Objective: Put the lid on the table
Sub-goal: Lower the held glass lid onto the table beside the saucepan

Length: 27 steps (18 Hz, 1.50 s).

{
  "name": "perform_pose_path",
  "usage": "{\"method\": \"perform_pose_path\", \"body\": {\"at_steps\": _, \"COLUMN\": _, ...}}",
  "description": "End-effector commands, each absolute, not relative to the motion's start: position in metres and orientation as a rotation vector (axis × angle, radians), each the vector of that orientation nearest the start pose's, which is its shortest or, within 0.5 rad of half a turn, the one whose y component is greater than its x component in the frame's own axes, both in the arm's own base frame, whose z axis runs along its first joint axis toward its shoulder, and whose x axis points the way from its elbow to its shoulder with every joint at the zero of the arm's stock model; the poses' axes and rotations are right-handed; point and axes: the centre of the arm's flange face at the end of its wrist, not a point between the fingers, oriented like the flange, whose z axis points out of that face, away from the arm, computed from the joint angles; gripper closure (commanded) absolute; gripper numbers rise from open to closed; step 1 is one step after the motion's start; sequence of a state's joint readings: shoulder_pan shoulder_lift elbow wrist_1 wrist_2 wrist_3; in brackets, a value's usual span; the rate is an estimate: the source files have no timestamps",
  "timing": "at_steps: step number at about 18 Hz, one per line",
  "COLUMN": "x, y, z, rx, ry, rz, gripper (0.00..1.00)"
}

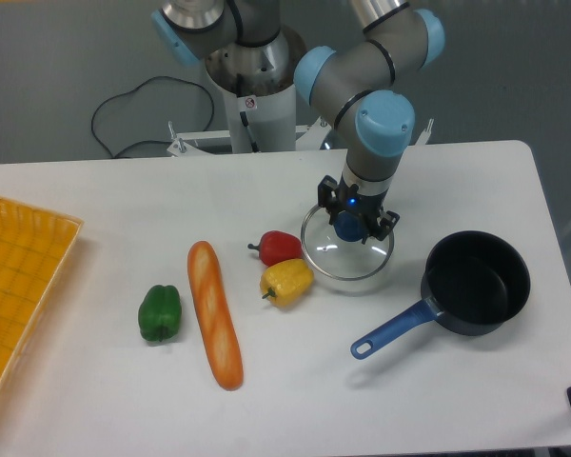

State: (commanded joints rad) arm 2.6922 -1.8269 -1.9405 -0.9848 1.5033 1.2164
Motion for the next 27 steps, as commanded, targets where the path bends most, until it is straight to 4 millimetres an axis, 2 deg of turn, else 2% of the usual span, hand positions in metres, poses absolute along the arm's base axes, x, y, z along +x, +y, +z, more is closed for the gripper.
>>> {"method": "perform_pose_path", "body": {"at_steps": 14, "x": -0.420, "y": 0.356, "z": 0.220, "rx": -3.097, "ry": 0.134, "rz": -0.076, "gripper": 0.69}}
{"method": "perform_pose_path", "body": {"at_steps": 27, "x": -0.422, "y": 0.359, "z": 0.213, "rx": -3.100, "ry": 0.132, "rz": -0.085, "gripper": 0.68}}
